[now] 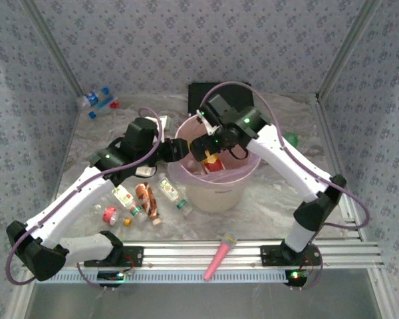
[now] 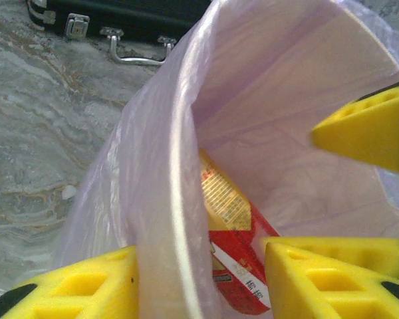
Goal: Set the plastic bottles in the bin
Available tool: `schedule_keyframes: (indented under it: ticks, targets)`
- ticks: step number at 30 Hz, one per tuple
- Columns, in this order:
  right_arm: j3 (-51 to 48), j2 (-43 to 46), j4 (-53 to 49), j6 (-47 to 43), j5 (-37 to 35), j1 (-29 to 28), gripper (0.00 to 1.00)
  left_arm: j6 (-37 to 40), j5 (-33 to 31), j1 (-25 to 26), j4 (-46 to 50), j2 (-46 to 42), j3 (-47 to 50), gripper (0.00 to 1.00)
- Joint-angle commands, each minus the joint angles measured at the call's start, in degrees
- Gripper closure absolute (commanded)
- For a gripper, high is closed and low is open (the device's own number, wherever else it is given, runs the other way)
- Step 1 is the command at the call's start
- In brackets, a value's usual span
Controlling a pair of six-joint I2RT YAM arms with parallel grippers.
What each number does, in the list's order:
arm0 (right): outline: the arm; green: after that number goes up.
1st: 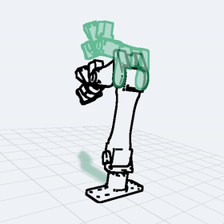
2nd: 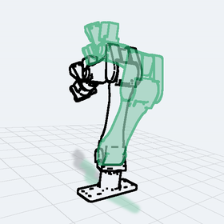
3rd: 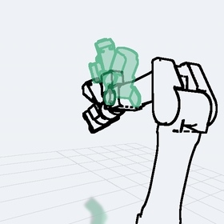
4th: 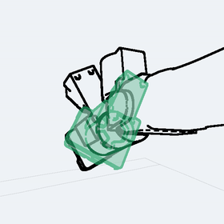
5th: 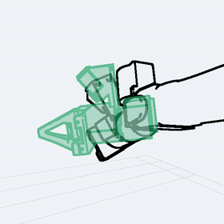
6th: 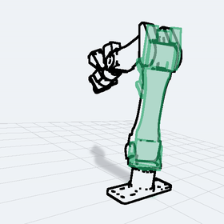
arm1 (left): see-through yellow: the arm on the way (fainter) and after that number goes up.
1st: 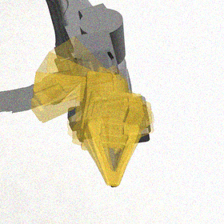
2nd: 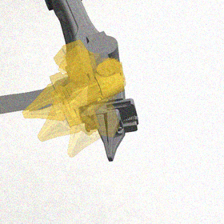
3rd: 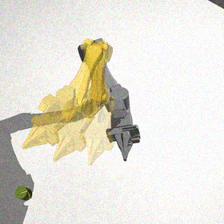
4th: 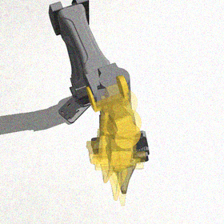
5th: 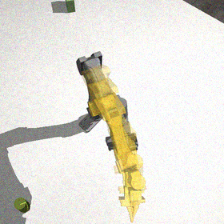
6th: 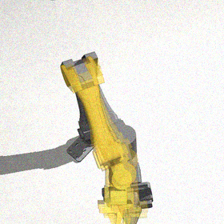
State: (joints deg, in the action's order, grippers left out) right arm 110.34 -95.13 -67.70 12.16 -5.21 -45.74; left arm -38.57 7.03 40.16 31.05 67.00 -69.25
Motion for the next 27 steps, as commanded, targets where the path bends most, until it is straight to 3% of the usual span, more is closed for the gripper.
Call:
schedule_keyframes:
  ticks: [1, 7, 13, 18, 22, 27]
  targets:
    - [3.98, 7.29, 1.18, 0.5, -0.59, 0.73, 0.0, 1.28, 0.31, 0.26, 1.2, 0.21, -1.4, 0.51]
    - [1.62, 17.25, 7.38, 5.63, -1.98, 7.91, 0.0, 1.48, 0.63, 0.28, 1.05, 0.75, -1.85, 0.51]
    - [-6.95, 22.29, 7.86, 14.06, 1.33, 27.05, 0.0, 1.56, 0.98, 0.28, 0.71, 1.27, -1.98, 0.51]
    - [-18.0, 23.33, 13.39, 18.07, 8.14, 41.34, 0.0, 1.69, 0.89, 0.27, 0.62, 1.44, -1.87, 0.51]
    - [-25.35, 22.2, 19.2, 20.6, 7.71, 47.13, 0.0, 1.4, 0.91, 0.28, 0.31, 1.79, -1.61, 0.51]
    - [-32.96, 19.49, 25.31, 27.15, 0.48, 49.7, 0.0, 1.38, 0.92, 0.25, 0.07, 2.12, -1.32, 0.51]
